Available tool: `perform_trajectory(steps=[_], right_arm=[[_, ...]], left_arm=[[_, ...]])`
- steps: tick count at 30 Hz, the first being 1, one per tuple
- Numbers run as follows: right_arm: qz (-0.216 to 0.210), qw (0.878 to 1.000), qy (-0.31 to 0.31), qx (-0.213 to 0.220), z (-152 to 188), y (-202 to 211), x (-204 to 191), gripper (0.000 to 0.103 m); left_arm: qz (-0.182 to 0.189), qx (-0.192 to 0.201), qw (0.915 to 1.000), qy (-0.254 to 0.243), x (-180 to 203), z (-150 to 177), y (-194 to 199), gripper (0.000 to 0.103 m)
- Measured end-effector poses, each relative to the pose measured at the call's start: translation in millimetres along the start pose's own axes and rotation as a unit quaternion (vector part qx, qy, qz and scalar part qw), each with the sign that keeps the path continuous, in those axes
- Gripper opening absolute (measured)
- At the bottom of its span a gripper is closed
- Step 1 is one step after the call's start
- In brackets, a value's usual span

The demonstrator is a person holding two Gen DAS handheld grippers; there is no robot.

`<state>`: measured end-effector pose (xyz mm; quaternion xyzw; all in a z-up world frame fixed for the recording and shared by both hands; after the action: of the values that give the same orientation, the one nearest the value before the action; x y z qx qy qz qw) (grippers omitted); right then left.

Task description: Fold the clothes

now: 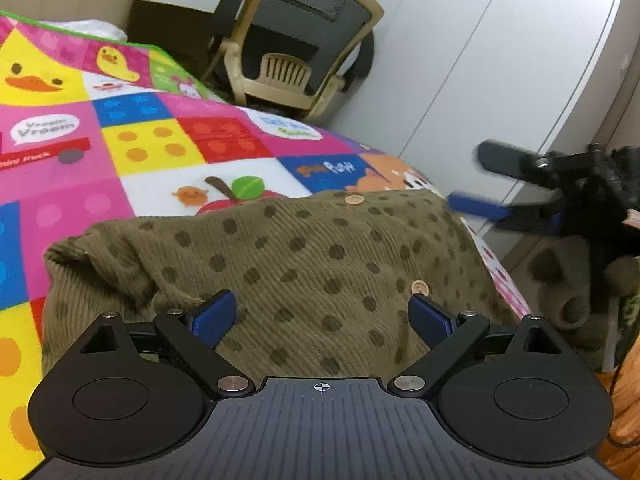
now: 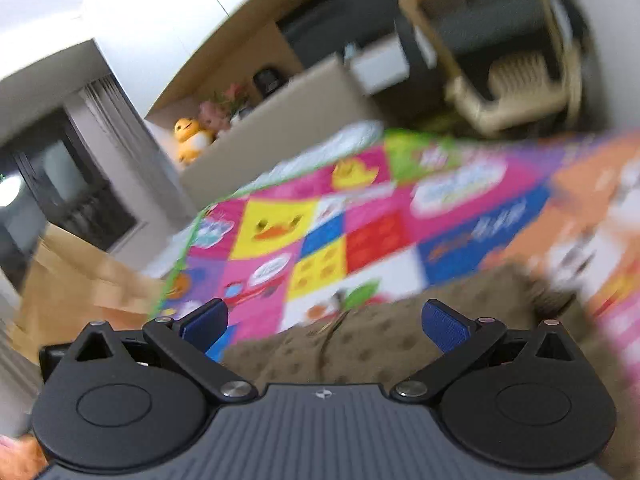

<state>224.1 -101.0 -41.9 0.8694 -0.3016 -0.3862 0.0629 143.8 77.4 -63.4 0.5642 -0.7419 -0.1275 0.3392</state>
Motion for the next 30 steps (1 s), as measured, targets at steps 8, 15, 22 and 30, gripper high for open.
perform_trajectory(steps=[8, 15, 22, 30], right_arm=[[0.067, 0.997, -0.004, -0.039, 26, -28, 30, 0.103], [0.122, 0.985, 0.114, -0.053, 29, 1, 2, 0.103], [0.229, 0.948, 0.199, -0.093, 69, -10, 17, 0.103], [0.223, 0.953, 0.182, -0.093, 69, -5, 16, 0.103]], left_arm=[[-0.010, -0.016, 0.9998, 0.008, -2, 9, -15, 0.097], [-0.022, -0.012, 0.9994, 0.022, -12, 5, -14, 0.097], [-0.043, 0.003, 0.9985, 0.034, -11, -3, -7, 0.097], [-0.061, -0.016, 0.9980, 0.003, -3, 9, -5, 0.097]])
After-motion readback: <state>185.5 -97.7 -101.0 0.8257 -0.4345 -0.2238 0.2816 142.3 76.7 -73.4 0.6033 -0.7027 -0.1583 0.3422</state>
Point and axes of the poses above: each gripper's, at about its wrist camera, not at the fingertips, and y roughly against the way its jaws point, x to its right, z to its underside, the point moved 8 cm from there along -y, roughly the way its jaws point, and after that the axes turned 8 degrees about -z, right-handed, at the moved point
